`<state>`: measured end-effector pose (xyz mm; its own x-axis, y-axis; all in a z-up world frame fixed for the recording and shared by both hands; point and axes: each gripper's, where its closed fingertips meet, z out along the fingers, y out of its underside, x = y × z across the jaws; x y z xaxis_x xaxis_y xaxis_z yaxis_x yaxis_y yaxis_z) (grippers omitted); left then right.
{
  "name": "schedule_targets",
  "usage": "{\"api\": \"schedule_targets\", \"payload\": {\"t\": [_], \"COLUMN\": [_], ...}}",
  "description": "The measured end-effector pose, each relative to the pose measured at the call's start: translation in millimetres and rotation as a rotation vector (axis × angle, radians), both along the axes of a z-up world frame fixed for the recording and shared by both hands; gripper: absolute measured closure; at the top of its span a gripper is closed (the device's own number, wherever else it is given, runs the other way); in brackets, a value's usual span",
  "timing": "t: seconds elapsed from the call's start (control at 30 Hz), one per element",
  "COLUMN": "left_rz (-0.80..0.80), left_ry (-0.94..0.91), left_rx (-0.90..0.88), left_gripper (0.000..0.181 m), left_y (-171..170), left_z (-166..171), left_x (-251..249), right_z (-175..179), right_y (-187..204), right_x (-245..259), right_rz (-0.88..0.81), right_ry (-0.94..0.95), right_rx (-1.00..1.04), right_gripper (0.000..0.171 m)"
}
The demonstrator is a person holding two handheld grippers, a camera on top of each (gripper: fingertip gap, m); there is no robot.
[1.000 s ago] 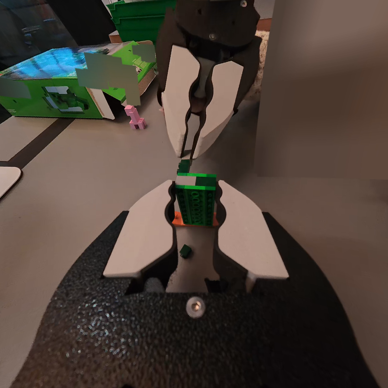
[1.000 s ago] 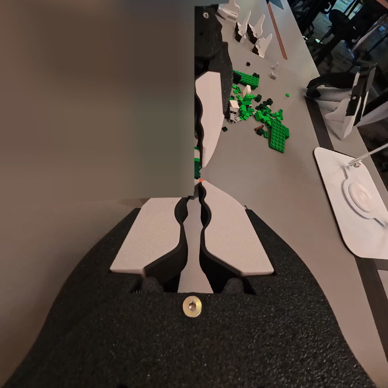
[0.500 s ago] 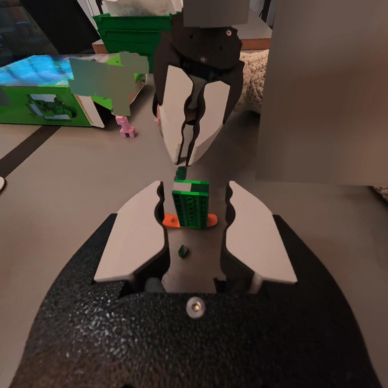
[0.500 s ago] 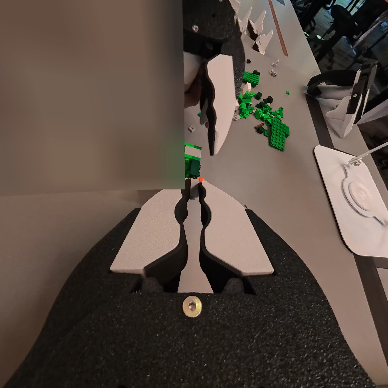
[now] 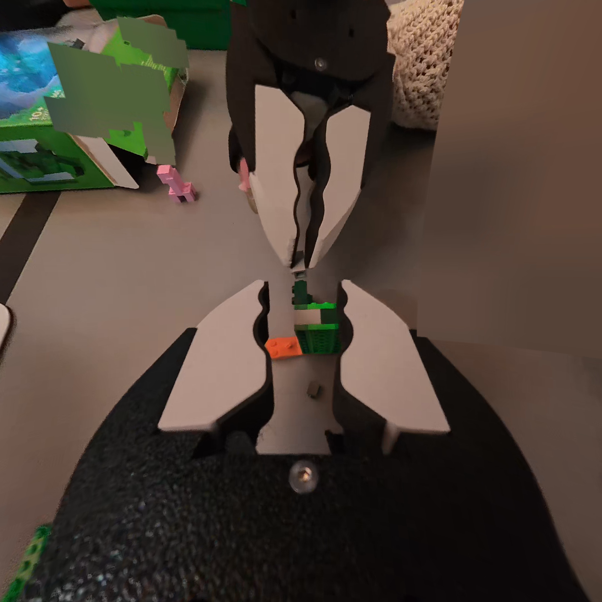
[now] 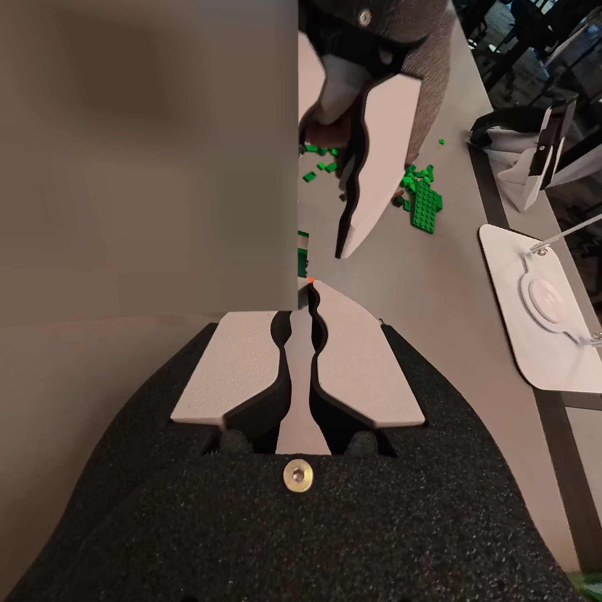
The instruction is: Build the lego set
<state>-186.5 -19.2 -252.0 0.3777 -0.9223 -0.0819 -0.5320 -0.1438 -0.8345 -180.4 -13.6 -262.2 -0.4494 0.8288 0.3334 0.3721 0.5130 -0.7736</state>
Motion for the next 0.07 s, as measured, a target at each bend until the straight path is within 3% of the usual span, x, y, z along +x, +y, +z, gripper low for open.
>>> {"api": "schedule_targets", "payload": {"t": [0.07], "left_rz": [-0.028], "left_ry": [0.076], "left_rx": [-0.015], "left_gripper": [0.150], "left_y": [0.4], "left_z": [4.1], "left_x": [-2.6], "right_z": [0.1], "right_y": [2.3], "right_x": [-0.5], "right_rz": [-0.011], "right_ry": [-0.013], "right_rx": [0.027], "right_gripper": [0.164]}}
